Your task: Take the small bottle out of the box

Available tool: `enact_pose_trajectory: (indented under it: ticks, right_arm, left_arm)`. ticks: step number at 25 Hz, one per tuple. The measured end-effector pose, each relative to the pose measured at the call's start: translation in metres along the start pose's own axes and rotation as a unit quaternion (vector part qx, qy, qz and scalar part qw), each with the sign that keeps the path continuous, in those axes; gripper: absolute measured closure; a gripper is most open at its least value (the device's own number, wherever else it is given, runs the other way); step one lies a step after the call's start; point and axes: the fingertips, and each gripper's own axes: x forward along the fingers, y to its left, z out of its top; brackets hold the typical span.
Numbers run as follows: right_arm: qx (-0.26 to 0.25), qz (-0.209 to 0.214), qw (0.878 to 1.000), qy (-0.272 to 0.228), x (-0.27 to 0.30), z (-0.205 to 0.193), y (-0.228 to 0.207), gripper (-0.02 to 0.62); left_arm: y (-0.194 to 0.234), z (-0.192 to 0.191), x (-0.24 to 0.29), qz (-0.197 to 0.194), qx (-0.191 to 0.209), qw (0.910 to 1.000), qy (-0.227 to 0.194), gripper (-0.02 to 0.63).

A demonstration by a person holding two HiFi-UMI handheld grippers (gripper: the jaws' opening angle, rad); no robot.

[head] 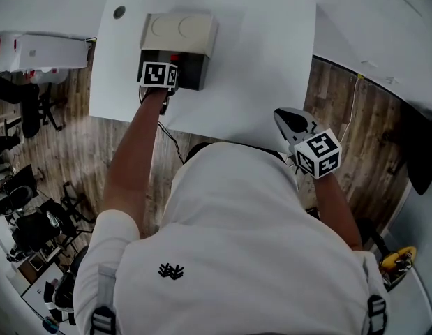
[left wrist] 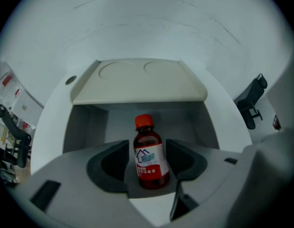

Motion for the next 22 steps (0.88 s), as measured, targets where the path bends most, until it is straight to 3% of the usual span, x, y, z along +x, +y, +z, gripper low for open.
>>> enact_pose_trajectory:
  ticks: [5,8,16,22]
  right_arm:
    - [0.008,-0.006,1.0,0.001,-0.004,-0.004,-0.007,0.584]
    - [0.013,-0.01,1.0,0.001,-0.005,-0.006,-0.01,0.586]
    - [0.01,-0.007,1.0,0.004,-0.002,-0.008,-0.007,0.586]
    - [-0.002,-0.001,1.0,0.006,0.002,-0.004,-0.001,0.586]
  left_arm:
    - [-0.003,-0.006,0.011,0.012,0.031,0.9984,0.046,0.345]
    - [-0.002,-0.008,0.013,0.02,0.052,0.9963,0.065,0.38]
    - [-0.008,-0.006,0.008,-0.009,0.041,0.9984,0.038,0.387]
    - [-0.012,0.002,-0.008,-0.024,0.025,0.9993,-0.012,0.388]
